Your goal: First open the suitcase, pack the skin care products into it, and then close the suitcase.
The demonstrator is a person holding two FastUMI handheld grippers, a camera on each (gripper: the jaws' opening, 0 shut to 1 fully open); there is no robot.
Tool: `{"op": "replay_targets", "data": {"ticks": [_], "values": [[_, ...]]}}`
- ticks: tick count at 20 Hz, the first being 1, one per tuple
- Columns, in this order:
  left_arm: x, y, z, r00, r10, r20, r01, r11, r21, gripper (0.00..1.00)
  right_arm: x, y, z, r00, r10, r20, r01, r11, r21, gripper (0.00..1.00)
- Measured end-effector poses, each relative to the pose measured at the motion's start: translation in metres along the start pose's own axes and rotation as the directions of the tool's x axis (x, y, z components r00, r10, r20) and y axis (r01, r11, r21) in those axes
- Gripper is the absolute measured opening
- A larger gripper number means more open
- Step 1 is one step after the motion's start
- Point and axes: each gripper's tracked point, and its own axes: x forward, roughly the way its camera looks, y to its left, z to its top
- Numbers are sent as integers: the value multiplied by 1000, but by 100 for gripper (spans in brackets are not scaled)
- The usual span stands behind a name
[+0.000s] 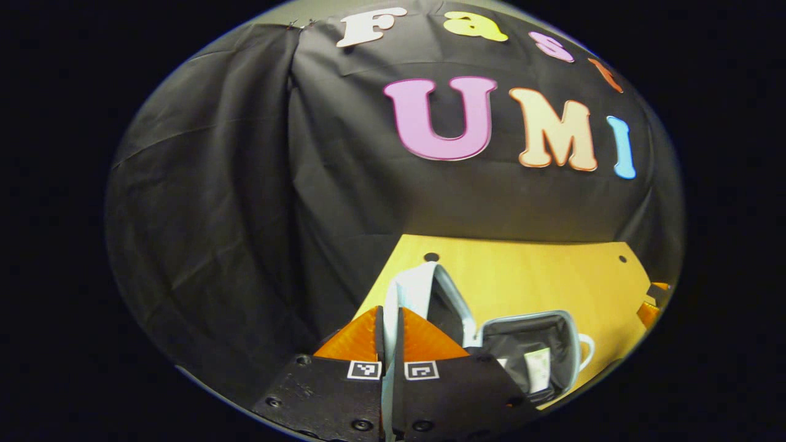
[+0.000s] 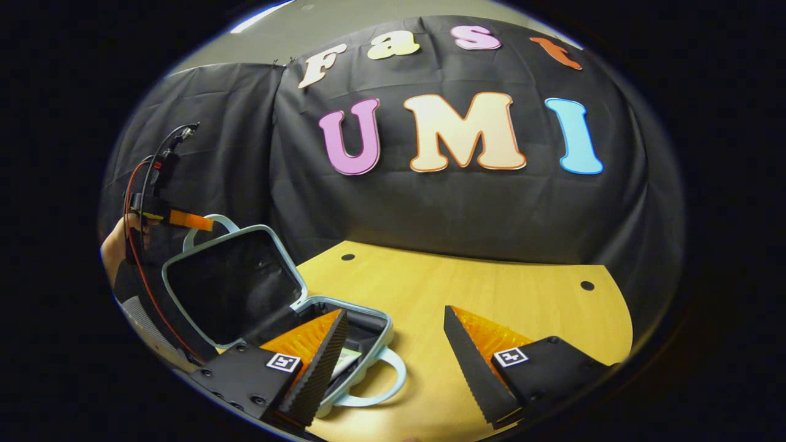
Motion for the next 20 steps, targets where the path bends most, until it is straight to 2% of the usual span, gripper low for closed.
{"op": "replay_targets", "data": {"ticks": [1, 2, 3, 4, 5, 8, 12, 14, 16, 17, 18, 20], "values": [[-4, -19, 6, 1000, -23, 11, 23, 1000, -1, 0, -5, -10, 8, 999, -18, 27, 18, 1000, 4, 93], [-8, -36, 11, 998, -52, 25, 52, 999, -6, 0, -9, -22, 16, 998, -40, 54, 39, 999, 8, 98], [-11, -57, 15, 996, -87, 38, 87, 996, -9, 0, -13, -33, 24, 995, -58, 83, 57, 998, 16, 93], [-15, -77, 18, 991, -124, 49, 125, 992, -12, 0, -18, -43, 33, 991, -75, 109, 72, 997, 25, 93], [-17, -99, 20, 984, -169, 63, 170, 985, -7, 0, -22, -52, 39, 987, -90, 131, 86, 996, 34, 98], [-19, -163, 21, 962, -266, 57, 267, 963, -16, 0, -33, -79, 47, 980, -126, 153, 121, 992, 42, 98], [-23, -252, 4, 910, -413, 34, 414, 909, -46, 0, -52, -111, 49, 972, -174, 160, 168, 985, 47, 98], [-25, -289, -19, 882, -470, -20, 468, 882, -60, 0, -62, -125, 49, 968, -193, 163, 186, 981, 53, 98], [-24, -316, -39, 864, -499, -61, 497, 866, -58, 0, -70, -137, 46, 964, -210, 163, 205, 978, 48, 98], [-21, -328, -48, 859, -506, -79, 504, 862, -51, 0, -75, -142, 44, 963, -216, 160, 212, 976, 45, 94], [-19, -336, -57, 853, -512, -98, 510, 859, -47, 1, -80, -148, 43, 962, -223, 159, 219, 975, 40, 98], [-16, -354, -73, 848, -514, -130, 514, 857, -35, 1, -90, -160, 41, 960, -234, 156, 231, 972, 38, 98]]}}
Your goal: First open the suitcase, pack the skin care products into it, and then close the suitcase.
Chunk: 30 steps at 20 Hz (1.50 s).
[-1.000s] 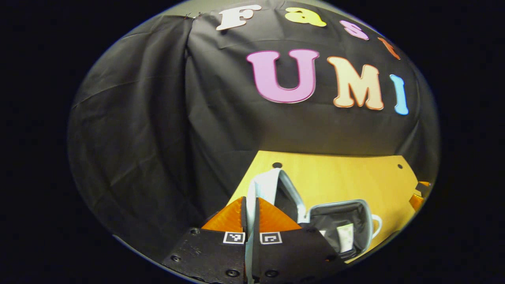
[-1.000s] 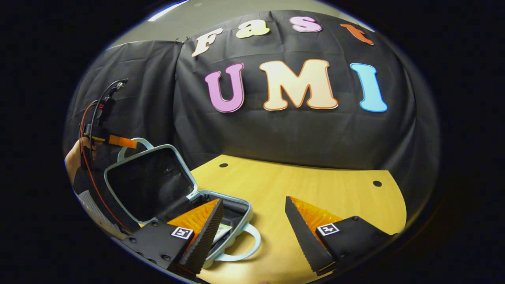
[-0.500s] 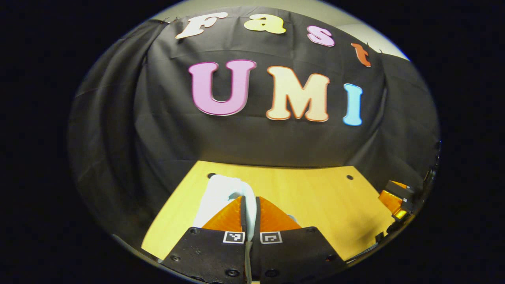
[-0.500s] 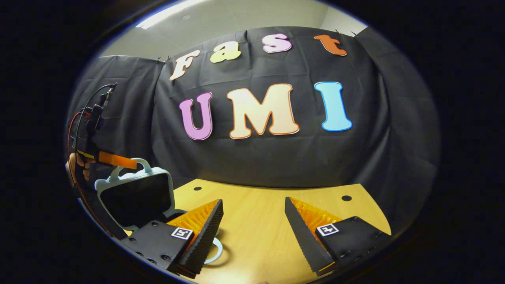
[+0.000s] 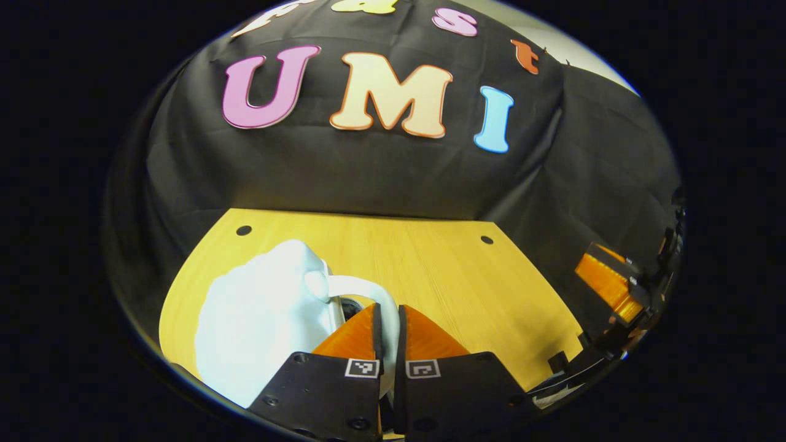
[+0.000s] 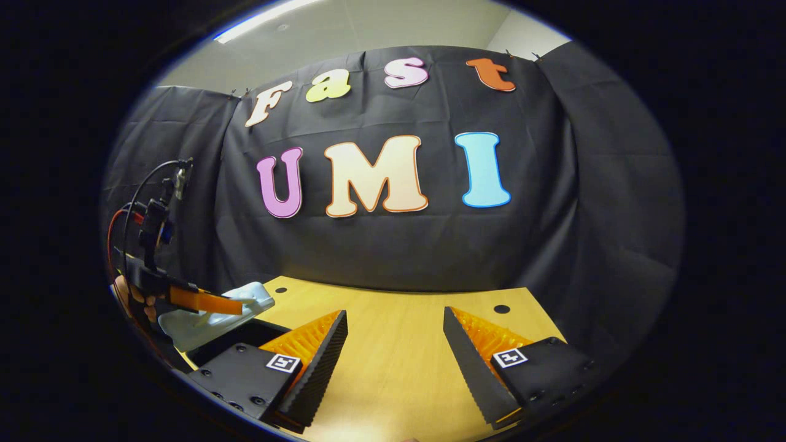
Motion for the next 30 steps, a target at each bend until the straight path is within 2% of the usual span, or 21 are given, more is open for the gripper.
{"op": "replay_targets", "data": {"ticks": [1, 3, 5, 6, 8, 9, 10, 12, 14, 16, 19, 20, 23, 27, 30], "values": [[6, -5, -8, 1000, 1, -19, -1, 1000, 6, 1, -3, -7, -1, 1000, -2, -1, 2, 1000, 0, 94], [20, -22, -21, 999, 12, -48, -12, 1000, 11, 5, -9, -20, 2, 1000, -7, 2, 7, 1000, -2, 98], [27, -41, -18, 1000, 10, -21, -9, 1000, 7, 13, -13, -32, 8, 1000, -1, 16, 1, 1000, -1, 98], [26, -53, -8, 1000, 6, 24, -6, 1000, 6, 22, -15, -38, 12, 1000, 2, 26, -2, 1000, 5, 94], [18, -65, 17, 991, 41, 126, -44, 999, 15, 59, -17, -45, 28, 998, 12, 65, -14, 1000, 23, 98], [10, -72, 41, 979, 66, 194, -72, 997, 22, 78, -18, -50, 39, 996, 11, 94, -14, 1000, 28, 94], [3, -74, 56, 961, 103, 257, -113, 993, 27, 97, -20, -53, 51, 992, 14, 125, -17, 1000, 25, 98], [-25, -73, 93, 904, 183, 386, -206, 978, 20, 94, -22, -55, 76, 981, 17, 193, -19, 1000, 7, 98], [-49, -81, 121, 849, 215, 482, -252, 968, 12, 95, -28, -55, 97, 971, 11, 238, -11, 1000, -4, 97], [-64, -94, 137, 829, 190, 527, -250, 967, 44, 95, -38, -54, 113, 963, -8, 271, 6, 1000, 6, 97], [-78, -98, 154, 814, 162, 559, -256, 962, 95, 94, -55, -52, 133, 947, -41, 317, 31, 999, 37, 97], [-80, -101, 158, 810, 149, 567, -248, 963, 101, 94, -61, -54, 136, 944, -57, 324, 47, 998, 39, 94], [-84, -112, 160, 815, 99, 570, -194, 975, 107, 95, -79, -55, 144, 932, -100, 349, 96, 995, 27, 97], [-80, -120, 157, 834, 50, 549, -151, 978, 140, 94, -101, -55, 148, 922, -144, 360, 143, 989, 30, 94], [-83, -125, 155, 829, 28, 559, -134, 979, 150, 95, -110, -54, 152, 915, -165, 369, 168, 985, 25, 97]]}}
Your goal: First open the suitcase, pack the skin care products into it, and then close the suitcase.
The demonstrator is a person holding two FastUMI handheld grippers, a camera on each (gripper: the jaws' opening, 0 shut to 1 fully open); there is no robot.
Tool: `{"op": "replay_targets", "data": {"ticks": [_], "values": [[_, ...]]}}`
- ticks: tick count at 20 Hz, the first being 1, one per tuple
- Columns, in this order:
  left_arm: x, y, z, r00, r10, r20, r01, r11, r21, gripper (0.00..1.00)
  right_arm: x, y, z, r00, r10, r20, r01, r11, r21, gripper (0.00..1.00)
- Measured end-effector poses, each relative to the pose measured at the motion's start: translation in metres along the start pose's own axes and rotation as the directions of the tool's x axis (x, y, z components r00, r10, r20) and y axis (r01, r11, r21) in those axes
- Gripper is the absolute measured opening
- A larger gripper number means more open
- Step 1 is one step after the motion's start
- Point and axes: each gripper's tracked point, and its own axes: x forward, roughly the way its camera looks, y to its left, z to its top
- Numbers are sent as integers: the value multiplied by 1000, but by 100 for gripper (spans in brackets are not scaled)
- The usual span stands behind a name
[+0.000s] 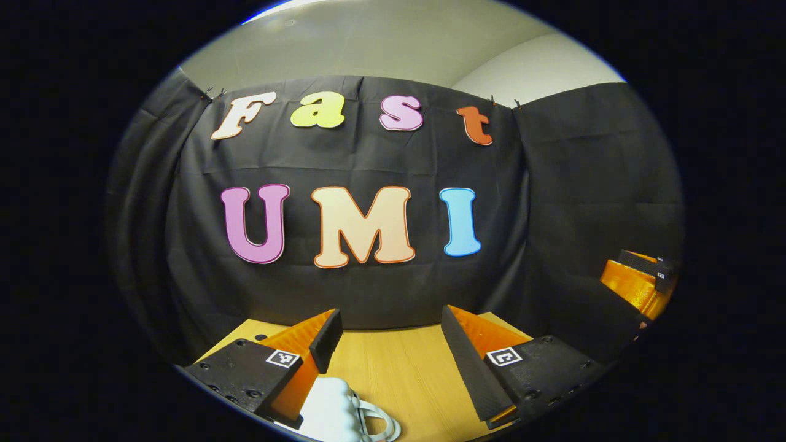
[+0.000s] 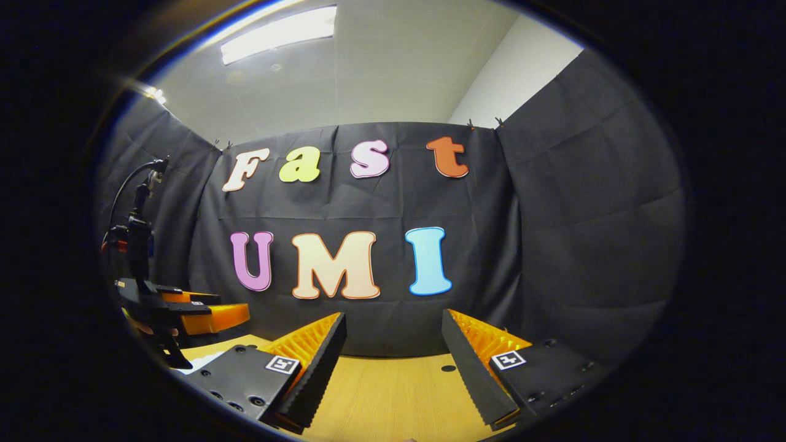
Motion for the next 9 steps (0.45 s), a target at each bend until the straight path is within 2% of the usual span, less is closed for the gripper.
{"op": "replay_targets", "data": {"ticks": [7, 8, 9], "values": [[-8, 15, 0, 1000, 9, 7, -9, 1000, -14, 94, -4, 12, 12, 1000, -10, 27, 10, 1000, -4, 97], [-10, 20, 0, 1000, 16, 5, -16, 1000, -16, 94, -4, 14, 13, 1000, -8, 29, 8, 1000, -3, 94], [-11, 23, 0, 1000, 20, 4, -20, 1000, -18, 94, -5, 16, 14, 999, -6, 32, 6, 1000, -3, 97]]}}
